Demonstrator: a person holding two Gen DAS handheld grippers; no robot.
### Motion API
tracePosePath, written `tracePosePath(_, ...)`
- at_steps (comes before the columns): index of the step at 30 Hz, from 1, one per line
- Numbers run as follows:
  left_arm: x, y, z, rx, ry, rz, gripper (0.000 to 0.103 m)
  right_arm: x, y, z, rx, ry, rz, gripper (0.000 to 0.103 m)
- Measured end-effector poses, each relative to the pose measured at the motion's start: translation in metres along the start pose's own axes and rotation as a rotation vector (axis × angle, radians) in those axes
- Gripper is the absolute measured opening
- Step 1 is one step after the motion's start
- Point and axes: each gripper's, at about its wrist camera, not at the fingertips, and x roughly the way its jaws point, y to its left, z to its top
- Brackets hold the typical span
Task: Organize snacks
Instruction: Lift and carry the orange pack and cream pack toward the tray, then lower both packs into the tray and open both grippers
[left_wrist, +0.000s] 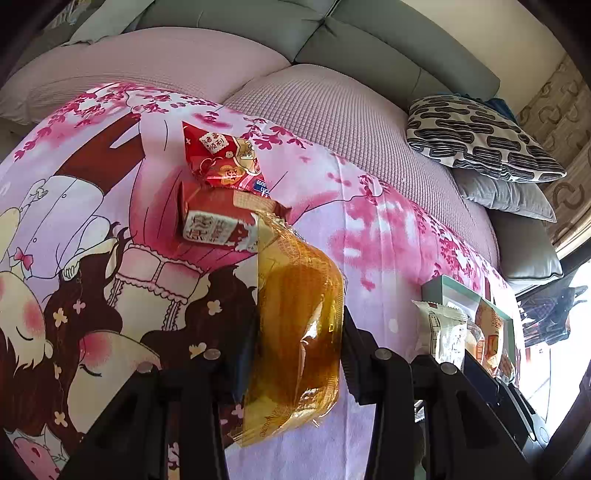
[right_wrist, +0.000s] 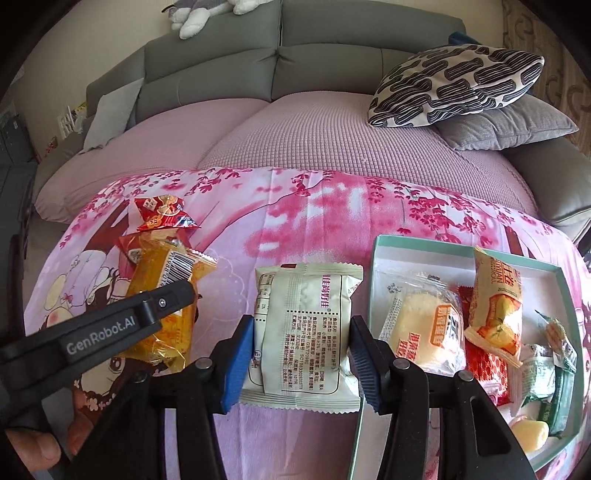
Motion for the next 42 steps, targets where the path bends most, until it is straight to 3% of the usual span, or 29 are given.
tracePosePath(13, -0.034, -0.024, -0.018, 0.061, -0.053, -0.016, 0.042, -0.049, -0.027, -0.025, 0.062, -0.047, -0.007, 0.054)
tracePosePath(27, -0.037, -0.079, -0.027, 0.198, -0.069, -0.005, 0.042, -0.066, -0.066, -0.028, 0.158, -0.086, 0.01, 0.054)
tracePosePath(33, -0.036, -0.098, -0.032, 0.24, -0.064, -0.037, 0.042, -0.072, -0.084, -0.028, 0.201, -0.102, 0.011, 0.054)
tracePosePath(42, -0.027, -0.133, -0.039, 0.294, -0.037, -0.072, 0.042, -0.081, -0.13, -0.032, 0.3, -0.127, -0.07, 0.054)
